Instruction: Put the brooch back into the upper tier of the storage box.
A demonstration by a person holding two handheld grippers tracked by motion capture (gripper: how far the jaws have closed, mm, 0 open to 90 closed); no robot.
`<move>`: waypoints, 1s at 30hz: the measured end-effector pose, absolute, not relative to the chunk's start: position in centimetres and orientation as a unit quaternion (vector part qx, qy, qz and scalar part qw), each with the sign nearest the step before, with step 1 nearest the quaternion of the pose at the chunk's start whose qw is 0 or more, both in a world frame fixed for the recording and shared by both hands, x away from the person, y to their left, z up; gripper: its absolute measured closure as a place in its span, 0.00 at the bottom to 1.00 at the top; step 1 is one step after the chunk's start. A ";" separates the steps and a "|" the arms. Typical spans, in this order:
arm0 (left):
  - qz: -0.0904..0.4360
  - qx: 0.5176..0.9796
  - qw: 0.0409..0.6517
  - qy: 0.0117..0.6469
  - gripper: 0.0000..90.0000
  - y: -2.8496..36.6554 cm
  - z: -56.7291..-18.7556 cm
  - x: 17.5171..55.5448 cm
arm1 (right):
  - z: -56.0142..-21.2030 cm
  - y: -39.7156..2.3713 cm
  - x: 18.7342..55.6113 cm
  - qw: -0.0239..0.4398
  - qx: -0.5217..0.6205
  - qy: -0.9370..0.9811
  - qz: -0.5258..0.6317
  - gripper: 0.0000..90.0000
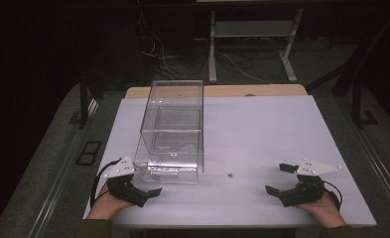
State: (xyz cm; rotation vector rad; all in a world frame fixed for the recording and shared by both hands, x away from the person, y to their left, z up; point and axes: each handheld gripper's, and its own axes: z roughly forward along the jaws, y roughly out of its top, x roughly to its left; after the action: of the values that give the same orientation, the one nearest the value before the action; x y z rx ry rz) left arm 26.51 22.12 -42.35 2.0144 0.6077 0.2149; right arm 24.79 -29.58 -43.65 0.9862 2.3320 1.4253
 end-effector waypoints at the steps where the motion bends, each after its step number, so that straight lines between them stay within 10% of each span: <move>1: 0.089 0.830 0.491 0.250 0.00 22.1 -42.3 26.5 | -43.6 -29.6 24.8 0.118 0.337 0.797 0.487 0.04; 30: 0.089 0.823 0.501 0.252 0.00 22.7 -42.0 26.4 | -42.6 -28.2 26.5 0.093 0.328 0.806 0.483 0.04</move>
State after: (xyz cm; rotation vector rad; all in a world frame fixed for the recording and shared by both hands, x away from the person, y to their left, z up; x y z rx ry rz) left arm 26.39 22.66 -42.03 1.9896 0.6104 0.2152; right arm 26.54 -28.24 -42.55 0.9728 2.3930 1.4347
